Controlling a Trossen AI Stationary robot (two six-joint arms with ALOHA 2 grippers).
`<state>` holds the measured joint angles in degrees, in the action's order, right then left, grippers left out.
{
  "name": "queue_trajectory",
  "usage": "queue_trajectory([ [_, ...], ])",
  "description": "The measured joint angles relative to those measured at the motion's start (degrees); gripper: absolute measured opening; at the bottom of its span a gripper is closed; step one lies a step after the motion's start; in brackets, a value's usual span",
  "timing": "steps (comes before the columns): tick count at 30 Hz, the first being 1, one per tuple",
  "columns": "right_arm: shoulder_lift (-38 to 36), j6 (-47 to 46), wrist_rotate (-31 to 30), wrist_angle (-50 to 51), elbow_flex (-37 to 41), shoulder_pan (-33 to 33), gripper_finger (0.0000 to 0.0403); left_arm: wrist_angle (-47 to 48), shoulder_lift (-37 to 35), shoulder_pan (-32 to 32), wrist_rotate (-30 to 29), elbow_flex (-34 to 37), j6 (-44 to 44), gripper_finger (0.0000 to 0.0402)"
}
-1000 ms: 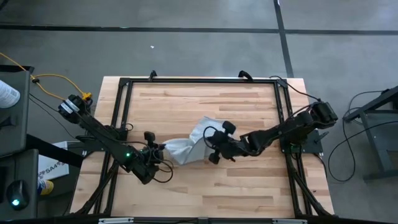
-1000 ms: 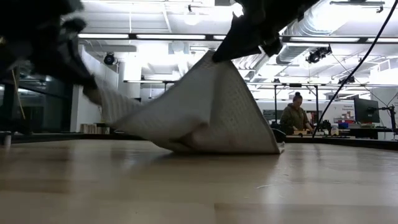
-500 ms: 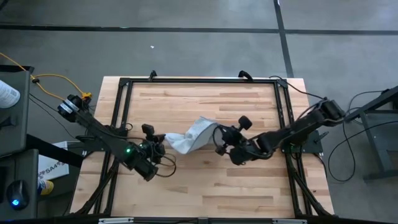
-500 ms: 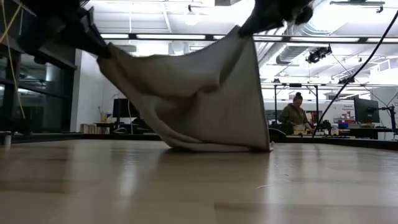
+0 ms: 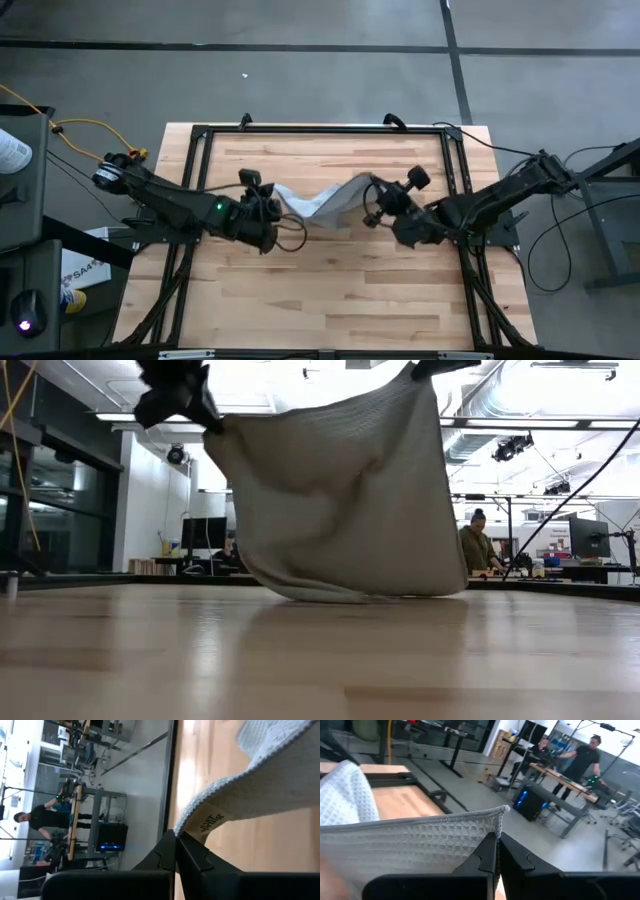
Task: Fold microfiber towels
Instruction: Fold the grey towel
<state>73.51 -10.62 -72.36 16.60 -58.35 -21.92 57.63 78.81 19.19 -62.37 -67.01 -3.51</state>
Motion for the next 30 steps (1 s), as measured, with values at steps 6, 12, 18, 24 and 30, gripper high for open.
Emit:
queue_trajectory([
  [6, -3.85, 5.14, -0.02, 0.02, 0.00, 3.80, 0.0004, 0.02, 0.00, -3.10, 0.00, -5.77, 7.50, 0.0000],
  [12, -6.50, 9.71, 0.45, 0.02, 0.00, 7.65, 0.0004, 0.04, 0.00, -6.11, 0.04, -11.97, 15.34, 0.0000],
  [18, -8.84, 12.39, 0.23, -0.08, 0.00, 11.62, 0.0004, 0.65, 0.02, -9.97, 0.28, -17.72, 18.26, 0.0000],
  [24, -10.68, 15.30, 0.27, -0.83, 0.00, 14.70, 0.0004, 1.35, 0.02, -12.27, 1.49, -20.00, 19.88, 0.0000],
  [30, -11.01, 18.23, 0.76, -2.70, 0.00, 16.36, 0.0004, -0.24, 0.02, -13.62, 1.51, -20.04, 24.20, 0.0000],
])
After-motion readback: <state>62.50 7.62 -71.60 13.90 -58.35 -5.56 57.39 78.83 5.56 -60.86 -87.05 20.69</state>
